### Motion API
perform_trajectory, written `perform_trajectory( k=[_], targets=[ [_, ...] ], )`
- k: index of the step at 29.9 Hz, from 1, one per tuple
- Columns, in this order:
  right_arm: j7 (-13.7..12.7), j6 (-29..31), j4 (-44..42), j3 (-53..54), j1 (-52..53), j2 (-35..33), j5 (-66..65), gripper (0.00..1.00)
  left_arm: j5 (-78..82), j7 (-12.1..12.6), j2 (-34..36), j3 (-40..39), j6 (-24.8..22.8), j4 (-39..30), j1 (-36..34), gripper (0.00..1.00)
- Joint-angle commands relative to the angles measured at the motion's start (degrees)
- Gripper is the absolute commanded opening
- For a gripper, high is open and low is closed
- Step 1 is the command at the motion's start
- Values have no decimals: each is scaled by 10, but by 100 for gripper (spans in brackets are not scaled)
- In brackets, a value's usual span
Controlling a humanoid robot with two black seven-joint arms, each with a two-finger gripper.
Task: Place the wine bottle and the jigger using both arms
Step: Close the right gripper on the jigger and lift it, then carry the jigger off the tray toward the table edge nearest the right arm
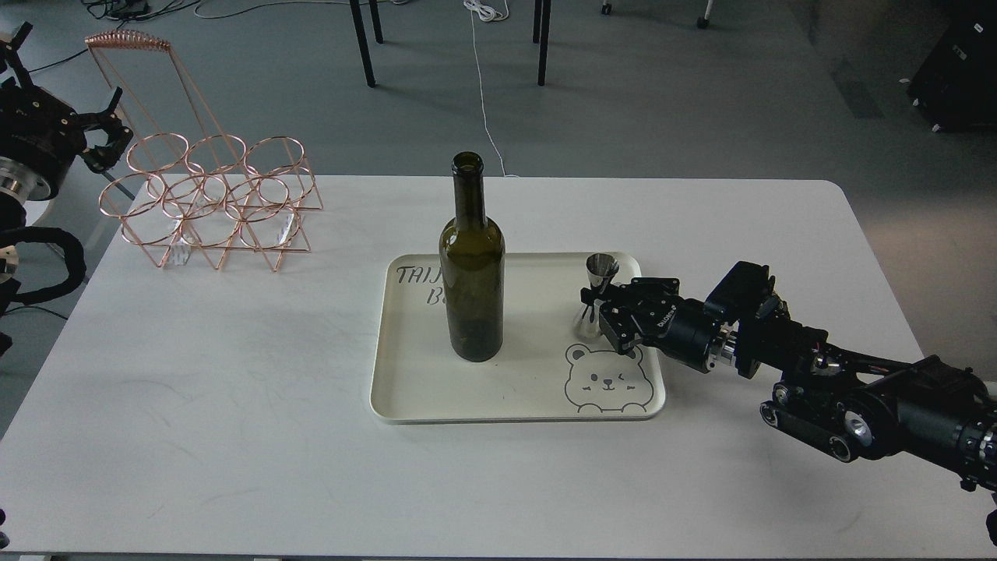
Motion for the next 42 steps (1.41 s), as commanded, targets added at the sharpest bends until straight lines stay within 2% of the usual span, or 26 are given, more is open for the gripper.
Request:
perform_trajectory(
  k=[1,7,14,24,31,42],
  targets=[
    [0,-1,-1,7,4,-2,3,15,0,0,1,0,0,0,0,98],
    [0,-1,-4,73,4,-13,9,15,0,0,0,-1,0,-1,-2,98],
    [0,-1,-11,164,-23,-83,19,15,1,4,14,0,0,-26,-4,98],
    [0,-1,-13,179,-99,-173,172,15,1,4,12,0,0,-32,-11,98],
    [0,-1,-23,178,-148,-180,181,16,2,4,13,0,0,-32,-12,98],
    [0,-1,-53,174,-155,-166,182,22,2,4,15,0,0,-35,-12,98]
  ],
)
